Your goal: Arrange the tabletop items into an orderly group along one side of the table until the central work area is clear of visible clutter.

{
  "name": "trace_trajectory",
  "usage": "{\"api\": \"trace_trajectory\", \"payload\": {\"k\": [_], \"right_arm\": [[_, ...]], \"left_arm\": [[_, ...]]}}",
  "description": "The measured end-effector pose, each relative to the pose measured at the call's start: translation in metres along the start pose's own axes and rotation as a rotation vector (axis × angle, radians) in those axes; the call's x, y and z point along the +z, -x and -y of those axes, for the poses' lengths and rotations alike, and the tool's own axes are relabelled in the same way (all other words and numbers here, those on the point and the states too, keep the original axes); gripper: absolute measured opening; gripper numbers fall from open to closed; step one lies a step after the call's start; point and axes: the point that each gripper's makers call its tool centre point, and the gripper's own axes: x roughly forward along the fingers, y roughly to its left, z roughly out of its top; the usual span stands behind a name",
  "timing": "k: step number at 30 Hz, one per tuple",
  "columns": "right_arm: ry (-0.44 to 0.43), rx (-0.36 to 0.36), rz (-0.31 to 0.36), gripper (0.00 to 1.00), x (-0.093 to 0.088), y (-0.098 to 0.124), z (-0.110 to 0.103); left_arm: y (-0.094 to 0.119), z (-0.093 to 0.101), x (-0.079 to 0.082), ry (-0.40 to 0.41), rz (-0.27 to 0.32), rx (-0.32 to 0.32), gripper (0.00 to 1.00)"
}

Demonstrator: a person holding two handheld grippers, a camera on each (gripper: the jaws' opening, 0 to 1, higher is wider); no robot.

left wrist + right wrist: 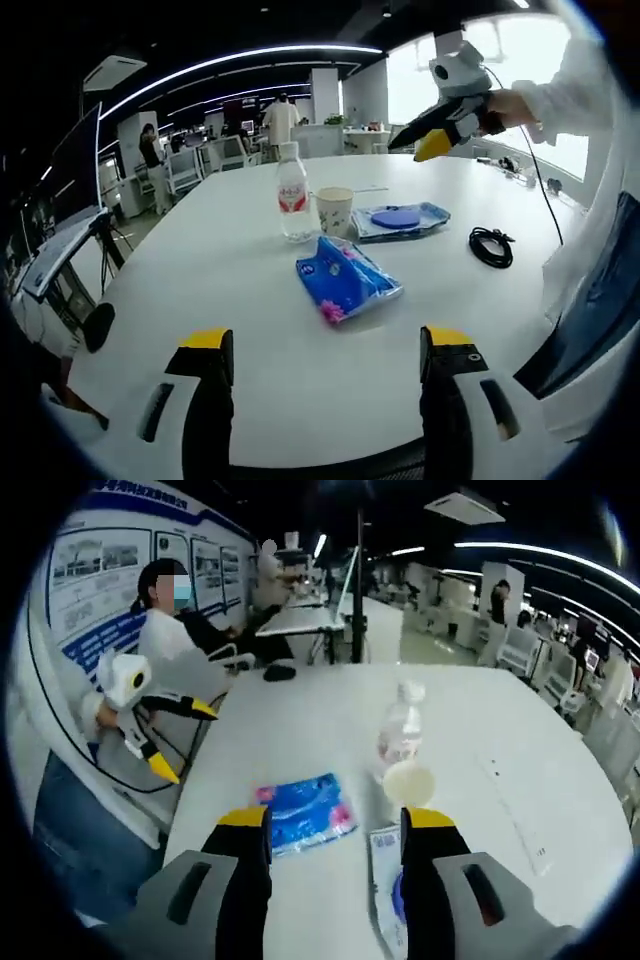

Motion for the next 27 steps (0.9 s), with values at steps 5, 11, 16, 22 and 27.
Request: {"api": "trace_trajectory", "payload": {"k": [5,11,16,22,27], "right_arm": [[0.004,0.029,-0.009,0.48,0.011,-0.020,0.002],[-0.041,0.031,-0.026,0.47,0.015,-0.038,0.005],[-0.039,0.032,-0.036,0.46,0.019,-0.048,0.002],[-0.021,-0.015,-0.096,0.45,0.009,-0.062,0.010],[-0.024,-0.020,-0.124,0.44,0.005,-0.073,0.013]], "left_arm": [[-0.001,-0.001,-0.002,0.001,-0.014,0.006,0.77],[-0.002,-0.002,-0.002,0.082,-0.027,-0.003,0.75],[-0.008,-0.006,0.019,0.330,0.012,0.047,0.79],[-0.025,0.022,0.018,0.443,-0.063,0.066,0.76],[-0.040,0.041,0.002,0.479,-0.128,0.039,0.71]]}}
